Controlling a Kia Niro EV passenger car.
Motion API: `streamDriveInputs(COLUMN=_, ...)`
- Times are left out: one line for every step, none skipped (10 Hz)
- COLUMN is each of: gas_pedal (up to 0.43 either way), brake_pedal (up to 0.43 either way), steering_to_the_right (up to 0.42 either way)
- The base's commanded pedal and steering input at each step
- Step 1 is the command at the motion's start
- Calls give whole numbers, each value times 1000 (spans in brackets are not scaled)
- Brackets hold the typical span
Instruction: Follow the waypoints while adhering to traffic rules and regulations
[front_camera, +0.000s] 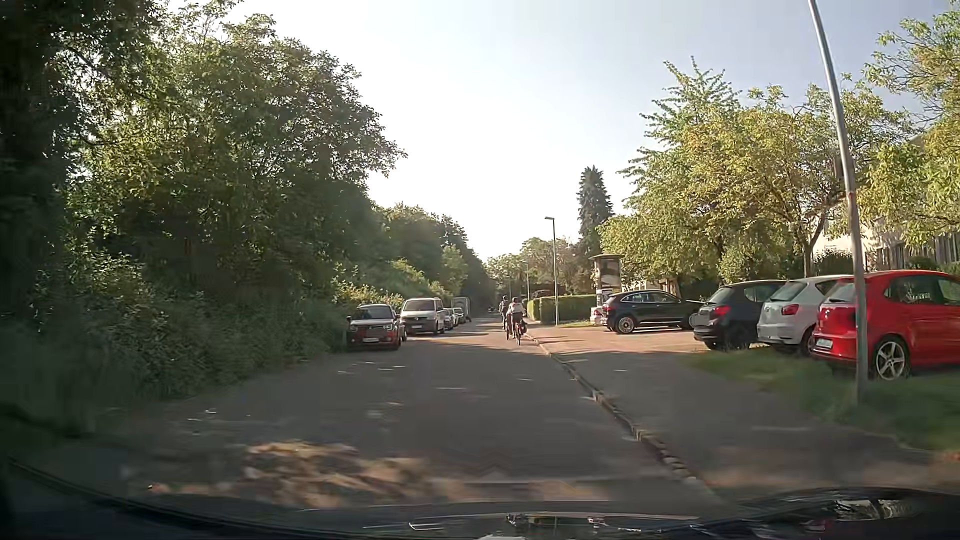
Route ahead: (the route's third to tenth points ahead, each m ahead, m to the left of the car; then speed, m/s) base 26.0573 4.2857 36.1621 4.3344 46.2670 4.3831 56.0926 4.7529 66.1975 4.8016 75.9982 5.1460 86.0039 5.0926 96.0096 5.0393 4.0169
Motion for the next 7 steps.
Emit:
streamDriveInputs(gas_pedal=59, brake_pedal=0, steering_to_the_right=-2)
streamDriveInputs(gas_pedal=59, brake_pedal=0, steering_to_the_right=-5)
streamDriveInputs(gas_pedal=59, brake_pedal=0, steering_to_the_right=-6)
streamDriveInputs(gas_pedal=59, brake_pedal=0, steering_to_the_right=-6)
streamDriveInputs(gas_pedal=59, brake_pedal=0, steering_to_the_right=-6)
streamDriveInputs(gas_pedal=59, brake_pedal=0, steering_to_the_right=-6)
streamDriveInputs(gas_pedal=59, brake_pedal=0, steering_to_the_right=-10)
